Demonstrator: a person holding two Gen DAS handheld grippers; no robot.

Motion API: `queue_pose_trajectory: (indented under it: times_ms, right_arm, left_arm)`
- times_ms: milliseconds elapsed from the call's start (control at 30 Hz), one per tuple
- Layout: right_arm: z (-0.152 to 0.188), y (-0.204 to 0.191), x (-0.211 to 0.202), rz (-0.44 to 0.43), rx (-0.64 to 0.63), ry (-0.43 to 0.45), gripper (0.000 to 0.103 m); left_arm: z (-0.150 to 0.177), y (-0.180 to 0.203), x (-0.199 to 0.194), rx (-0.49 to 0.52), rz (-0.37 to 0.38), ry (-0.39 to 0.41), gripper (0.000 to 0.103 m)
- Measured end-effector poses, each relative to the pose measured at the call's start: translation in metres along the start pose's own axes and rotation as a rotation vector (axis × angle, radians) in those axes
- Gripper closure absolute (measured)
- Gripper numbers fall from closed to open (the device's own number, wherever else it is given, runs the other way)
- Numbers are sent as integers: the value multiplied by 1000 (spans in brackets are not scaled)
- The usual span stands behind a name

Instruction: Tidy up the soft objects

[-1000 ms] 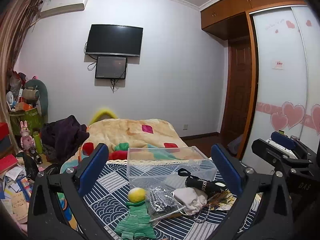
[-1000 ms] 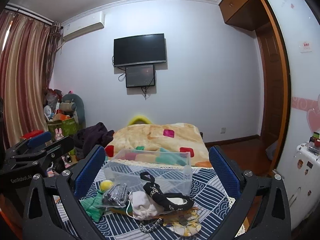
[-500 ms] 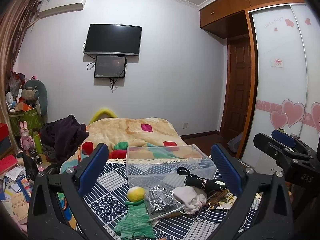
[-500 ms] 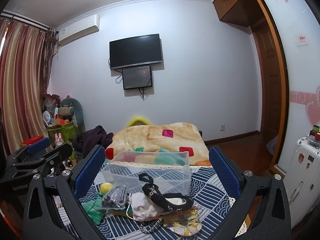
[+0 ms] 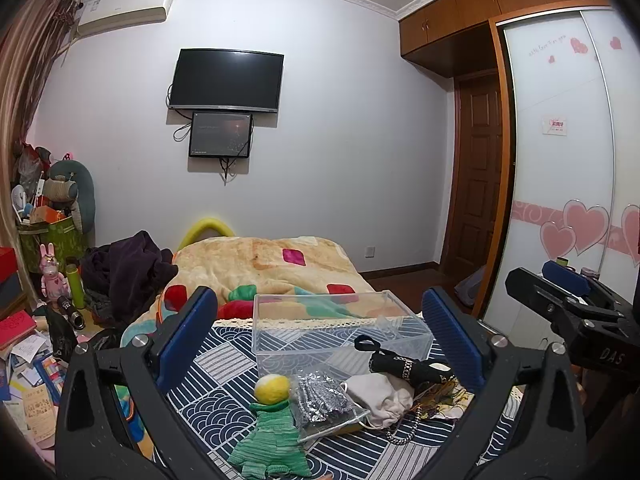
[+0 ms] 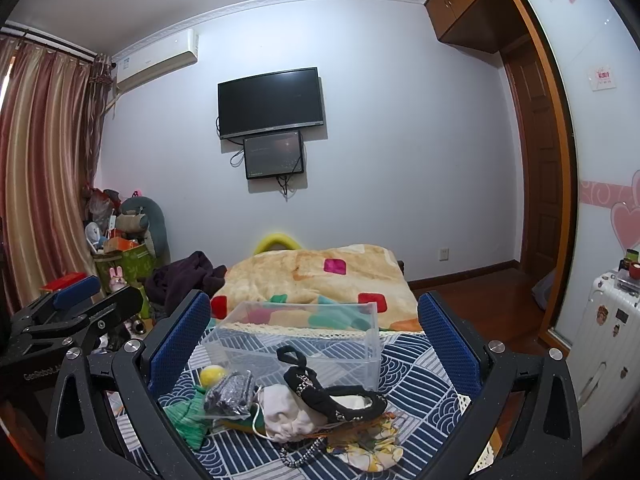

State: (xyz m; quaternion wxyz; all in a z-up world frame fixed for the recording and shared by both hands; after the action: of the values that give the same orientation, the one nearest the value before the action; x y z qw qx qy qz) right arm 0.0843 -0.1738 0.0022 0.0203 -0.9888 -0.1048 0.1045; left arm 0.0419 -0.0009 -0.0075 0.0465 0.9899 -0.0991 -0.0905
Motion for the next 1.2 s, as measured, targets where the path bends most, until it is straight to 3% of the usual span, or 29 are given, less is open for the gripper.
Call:
queue_pose_trajectory:
  times_ms: [1200]
  right_arm:
    - [1,-3,-1,-6,-4,4,0]
  left_arm:
    - [5,-2,7,-13,6,-30,0]
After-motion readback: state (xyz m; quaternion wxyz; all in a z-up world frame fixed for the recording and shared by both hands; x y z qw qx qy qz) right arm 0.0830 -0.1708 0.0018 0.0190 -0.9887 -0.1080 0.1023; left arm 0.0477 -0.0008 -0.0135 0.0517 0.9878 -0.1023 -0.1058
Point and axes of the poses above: each gripper's, at about its wrist camera, not at the fingertips, and x roughly the way its jaws point, y to its right, z to its underside, the point moved 5 cm from there along x, roughly the way its jaws point, and after that the axes turned 11 degrees about z, right-handed, at the moved point
